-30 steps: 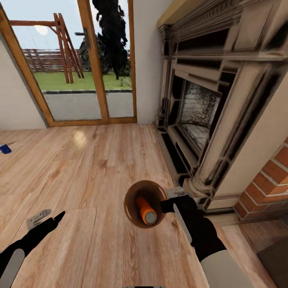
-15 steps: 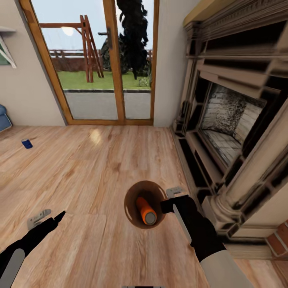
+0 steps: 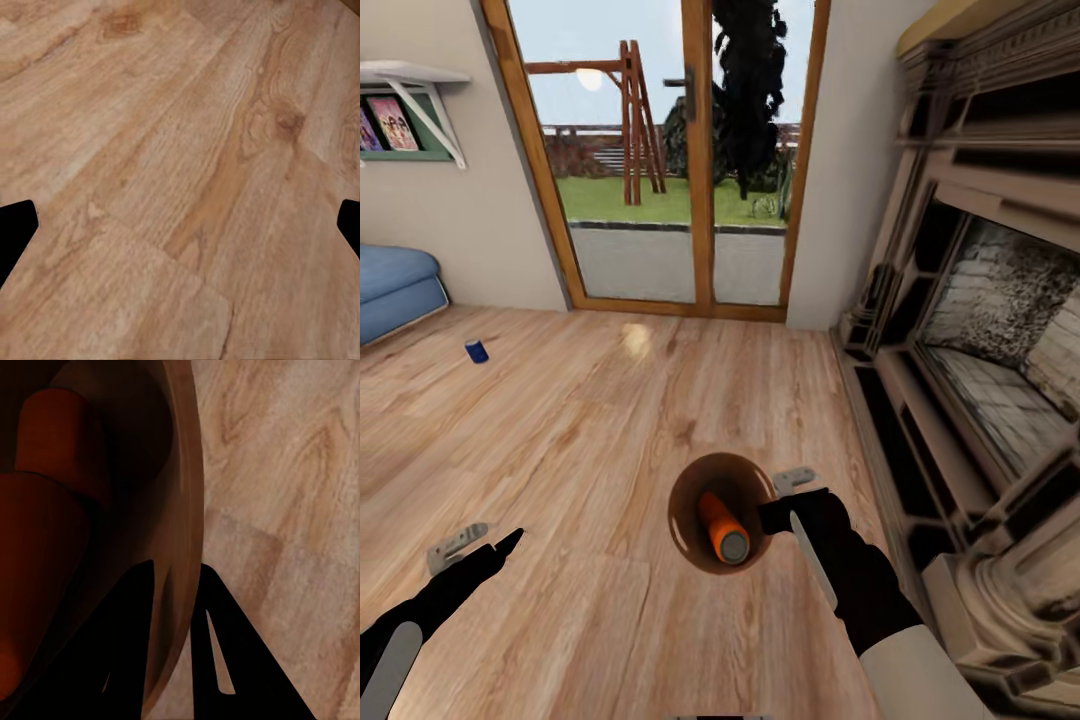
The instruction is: Put the three can of soda from the living room inside the tash can in the kitchen.
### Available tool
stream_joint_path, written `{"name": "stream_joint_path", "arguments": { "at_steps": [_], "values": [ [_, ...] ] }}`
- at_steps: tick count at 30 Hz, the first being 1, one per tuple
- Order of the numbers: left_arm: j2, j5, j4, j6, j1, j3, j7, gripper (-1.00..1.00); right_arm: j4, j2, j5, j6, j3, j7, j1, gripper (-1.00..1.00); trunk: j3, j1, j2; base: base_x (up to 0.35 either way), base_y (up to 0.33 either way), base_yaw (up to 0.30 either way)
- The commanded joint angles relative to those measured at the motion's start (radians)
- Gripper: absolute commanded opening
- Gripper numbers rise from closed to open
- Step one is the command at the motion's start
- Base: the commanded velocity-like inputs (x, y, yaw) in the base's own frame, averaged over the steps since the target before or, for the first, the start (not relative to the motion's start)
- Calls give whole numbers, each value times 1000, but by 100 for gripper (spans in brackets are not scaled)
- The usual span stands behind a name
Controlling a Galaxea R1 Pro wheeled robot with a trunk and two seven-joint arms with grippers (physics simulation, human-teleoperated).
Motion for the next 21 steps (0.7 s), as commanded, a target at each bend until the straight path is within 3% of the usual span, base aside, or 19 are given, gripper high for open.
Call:
{"name": "stream_joint_path", "arguments": {
  "at_steps": [1,11,21],
  "values": [
    [0,0,0,0,0,0,0,100,-1,0,-16,-1,0,5,-1,-100,0,0,0,289,0,257],
    [0,-1,5,2,0,0,-3,100,-1,-1,-16,-1,1,4,-1,-100,0,0,0,301,15,257],
    [0,-3,6,3,0,0,-4,100,-1,-2,-14,-1,0,4,-1,-100,0,0,0,283,154,257]
  ]
}}
